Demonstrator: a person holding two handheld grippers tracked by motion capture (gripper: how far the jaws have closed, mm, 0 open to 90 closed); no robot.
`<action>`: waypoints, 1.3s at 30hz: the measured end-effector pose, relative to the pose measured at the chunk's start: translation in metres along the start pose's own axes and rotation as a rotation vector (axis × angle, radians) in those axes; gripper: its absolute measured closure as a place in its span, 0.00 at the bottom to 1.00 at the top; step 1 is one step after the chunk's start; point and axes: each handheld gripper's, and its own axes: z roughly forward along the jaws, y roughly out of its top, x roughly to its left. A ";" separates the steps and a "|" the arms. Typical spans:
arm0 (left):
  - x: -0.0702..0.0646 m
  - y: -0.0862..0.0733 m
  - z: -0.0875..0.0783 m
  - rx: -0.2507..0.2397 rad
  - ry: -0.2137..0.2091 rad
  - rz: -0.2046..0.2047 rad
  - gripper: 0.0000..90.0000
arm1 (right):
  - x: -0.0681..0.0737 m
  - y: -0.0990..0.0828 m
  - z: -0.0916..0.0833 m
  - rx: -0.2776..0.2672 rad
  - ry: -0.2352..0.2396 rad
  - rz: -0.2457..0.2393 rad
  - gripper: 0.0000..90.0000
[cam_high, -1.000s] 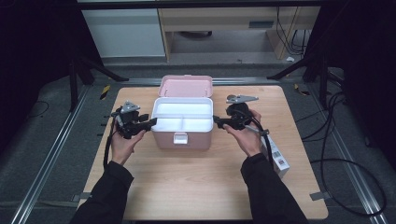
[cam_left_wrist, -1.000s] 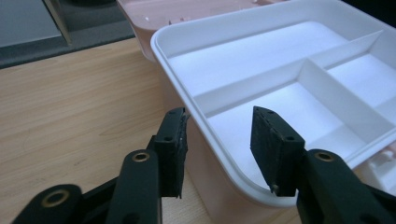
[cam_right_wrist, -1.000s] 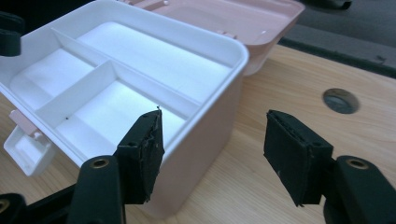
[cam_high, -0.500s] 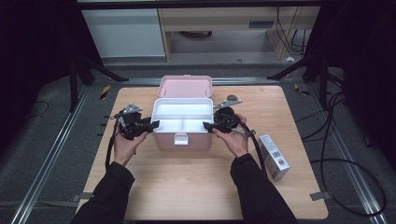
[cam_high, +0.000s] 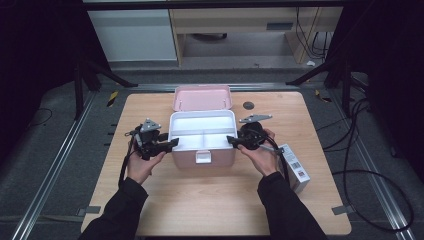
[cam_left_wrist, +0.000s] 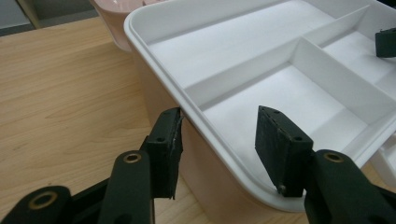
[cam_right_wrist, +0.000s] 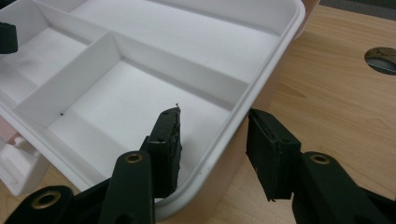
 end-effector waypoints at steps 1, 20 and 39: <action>-0.002 0.000 0.000 0.000 -0.006 0.003 0.57 | 0.000 -0.002 -0.003 -0.002 -0.003 0.000 0.61; -0.037 -0.006 -0.005 0.017 -0.035 0.044 0.58 | 0.006 -0.033 -0.041 -0.005 -0.050 0.002 0.60; -0.005 0.010 -0.053 -0.152 -0.027 0.046 0.46 | -0.014 -0.020 -0.066 -0.095 -0.051 -0.061 0.50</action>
